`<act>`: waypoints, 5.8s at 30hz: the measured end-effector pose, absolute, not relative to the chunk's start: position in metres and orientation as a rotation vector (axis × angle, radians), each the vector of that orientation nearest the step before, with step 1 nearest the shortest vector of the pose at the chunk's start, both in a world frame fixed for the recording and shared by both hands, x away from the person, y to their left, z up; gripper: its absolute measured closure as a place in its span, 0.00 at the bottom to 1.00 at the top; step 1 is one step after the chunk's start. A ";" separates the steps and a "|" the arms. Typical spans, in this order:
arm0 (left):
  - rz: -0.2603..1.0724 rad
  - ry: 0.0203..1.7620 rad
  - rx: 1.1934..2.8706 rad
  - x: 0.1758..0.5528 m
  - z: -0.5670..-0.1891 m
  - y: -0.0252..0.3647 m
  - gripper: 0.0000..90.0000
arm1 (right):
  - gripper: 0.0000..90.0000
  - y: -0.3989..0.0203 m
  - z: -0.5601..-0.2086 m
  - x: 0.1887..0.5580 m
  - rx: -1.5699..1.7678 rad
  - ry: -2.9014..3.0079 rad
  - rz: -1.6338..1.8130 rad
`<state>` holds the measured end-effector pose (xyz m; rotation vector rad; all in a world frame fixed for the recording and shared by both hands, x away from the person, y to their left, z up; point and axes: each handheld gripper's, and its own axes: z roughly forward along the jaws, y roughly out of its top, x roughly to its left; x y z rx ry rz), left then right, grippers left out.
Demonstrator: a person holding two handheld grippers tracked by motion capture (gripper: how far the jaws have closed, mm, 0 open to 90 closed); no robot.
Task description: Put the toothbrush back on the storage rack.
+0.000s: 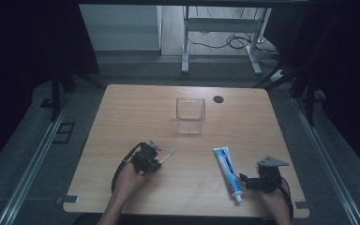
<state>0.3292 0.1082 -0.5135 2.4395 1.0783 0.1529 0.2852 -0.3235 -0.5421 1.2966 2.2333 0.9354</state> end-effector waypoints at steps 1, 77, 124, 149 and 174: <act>0.150 1.079 2.437 0.329 -0.514 0.109 0.87 | 0.06 -0.323 -0.542 0.285 1.297 2.233 0.935; 0.324 0.910 2.109 0.397 -0.402 0.092 0.88 | 0.06 -0.323 -0.542 0.285 1.298 2.232 0.935; 0.397 0.886 2.001 0.474 -0.388 0.027 0.88 | 0.06 -0.323 -0.542 0.285 1.290 2.242 0.941; 0.435 0.920 1.991 0.503 -0.421 0.009 0.88 | 0.06 -0.323 -0.542 0.286 1.283 2.246 0.944; 0.472 0.896 2.131 0.497 -0.457 -0.002 0.87 | 0.06 -0.323 -0.542 0.286 1.283 2.247 0.945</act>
